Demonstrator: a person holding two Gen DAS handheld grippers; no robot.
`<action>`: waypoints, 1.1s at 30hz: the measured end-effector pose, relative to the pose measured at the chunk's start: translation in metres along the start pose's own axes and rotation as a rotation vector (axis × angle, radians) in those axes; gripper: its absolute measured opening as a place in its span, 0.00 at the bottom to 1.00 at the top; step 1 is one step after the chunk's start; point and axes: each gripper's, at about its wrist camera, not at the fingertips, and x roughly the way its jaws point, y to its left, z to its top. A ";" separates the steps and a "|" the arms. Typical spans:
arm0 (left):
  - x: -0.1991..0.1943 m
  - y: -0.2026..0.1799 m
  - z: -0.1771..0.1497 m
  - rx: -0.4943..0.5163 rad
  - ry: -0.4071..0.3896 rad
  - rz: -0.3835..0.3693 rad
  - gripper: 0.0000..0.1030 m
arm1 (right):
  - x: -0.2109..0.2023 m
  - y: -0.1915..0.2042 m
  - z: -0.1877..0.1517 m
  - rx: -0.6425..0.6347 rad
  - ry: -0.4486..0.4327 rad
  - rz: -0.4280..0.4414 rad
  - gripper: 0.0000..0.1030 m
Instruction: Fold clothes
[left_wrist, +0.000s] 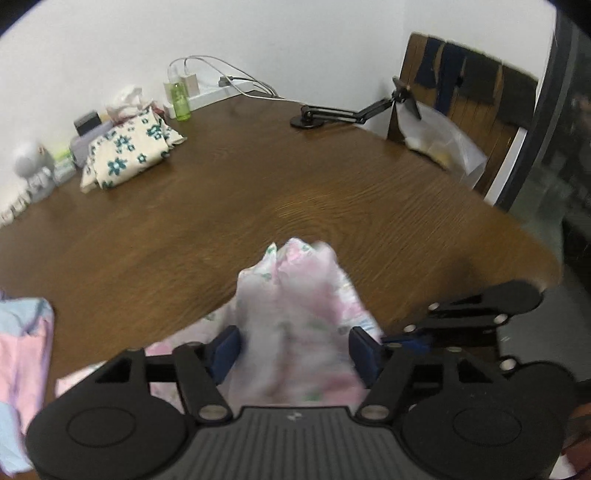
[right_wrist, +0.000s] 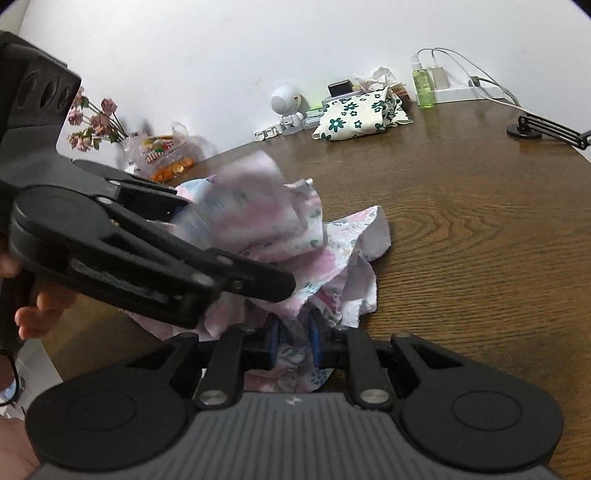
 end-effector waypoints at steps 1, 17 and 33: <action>-0.003 0.004 0.003 -0.022 -0.006 -0.020 0.66 | -0.003 -0.001 -0.001 0.007 -0.008 -0.002 0.16; -0.080 0.129 -0.059 -0.277 -0.147 0.073 0.76 | -0.044 0.048 0.039 -0.164 -0.187 -0.083 0.18; -0.034 0.139 -0.103 -0.172 -0.083 0.040 0.57 | 0.032 0.063 0.030 -0.430 0.060 -0.192 0.18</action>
